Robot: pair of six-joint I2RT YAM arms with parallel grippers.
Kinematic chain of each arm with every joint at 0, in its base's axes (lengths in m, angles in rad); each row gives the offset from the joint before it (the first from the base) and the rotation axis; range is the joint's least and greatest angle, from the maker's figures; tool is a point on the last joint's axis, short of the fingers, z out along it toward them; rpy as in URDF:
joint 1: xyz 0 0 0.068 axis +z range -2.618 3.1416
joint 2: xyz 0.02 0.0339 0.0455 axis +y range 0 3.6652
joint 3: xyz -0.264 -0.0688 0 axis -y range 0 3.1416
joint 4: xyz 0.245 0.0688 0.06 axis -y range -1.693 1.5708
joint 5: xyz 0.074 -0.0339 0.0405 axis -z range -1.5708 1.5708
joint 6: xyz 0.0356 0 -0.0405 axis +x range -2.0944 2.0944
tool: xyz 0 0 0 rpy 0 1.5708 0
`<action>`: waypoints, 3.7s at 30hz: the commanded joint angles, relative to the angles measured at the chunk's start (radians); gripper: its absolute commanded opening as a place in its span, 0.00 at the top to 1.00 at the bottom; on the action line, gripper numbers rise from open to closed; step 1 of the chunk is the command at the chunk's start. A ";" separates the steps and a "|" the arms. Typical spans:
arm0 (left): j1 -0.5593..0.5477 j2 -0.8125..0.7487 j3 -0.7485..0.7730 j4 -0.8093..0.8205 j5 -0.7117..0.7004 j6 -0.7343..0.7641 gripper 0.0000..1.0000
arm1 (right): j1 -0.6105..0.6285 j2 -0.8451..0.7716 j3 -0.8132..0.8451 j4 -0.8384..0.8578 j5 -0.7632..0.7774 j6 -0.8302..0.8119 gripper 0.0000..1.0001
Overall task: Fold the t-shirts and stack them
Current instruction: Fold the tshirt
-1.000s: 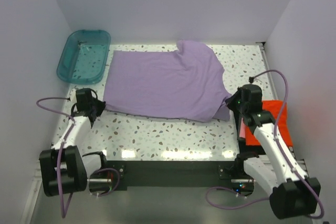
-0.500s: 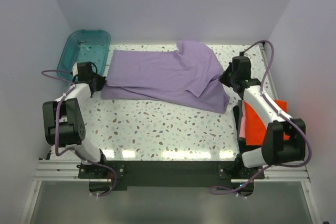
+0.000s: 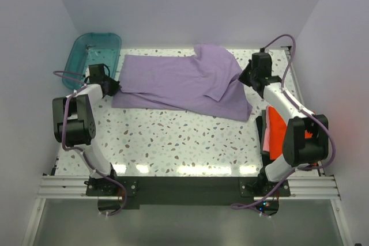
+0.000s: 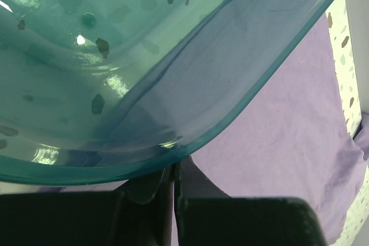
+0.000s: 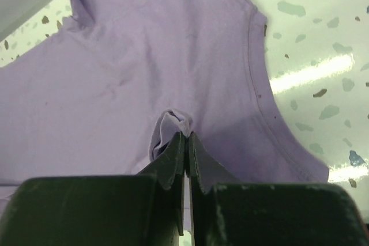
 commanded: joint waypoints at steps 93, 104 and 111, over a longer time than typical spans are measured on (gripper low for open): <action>-0.080 -0.207 -0.381 0.035 -0.392 -0.175 0.56 | 0.007 -0.078 -0.332 -0.056 0.179 0.174 0.37; -0.063 -0.162 -0.359 0.040 -0.390 -0.152 0.73 | -0.001 0.030 -0.274 -0.024 0.211 0.182 0.48; -0.060 -0.165 -0.356 0.037 -0.372 -0.140 0.99 | -0.014 0.030 -0.197 -0.077 0.205 0.165 0.91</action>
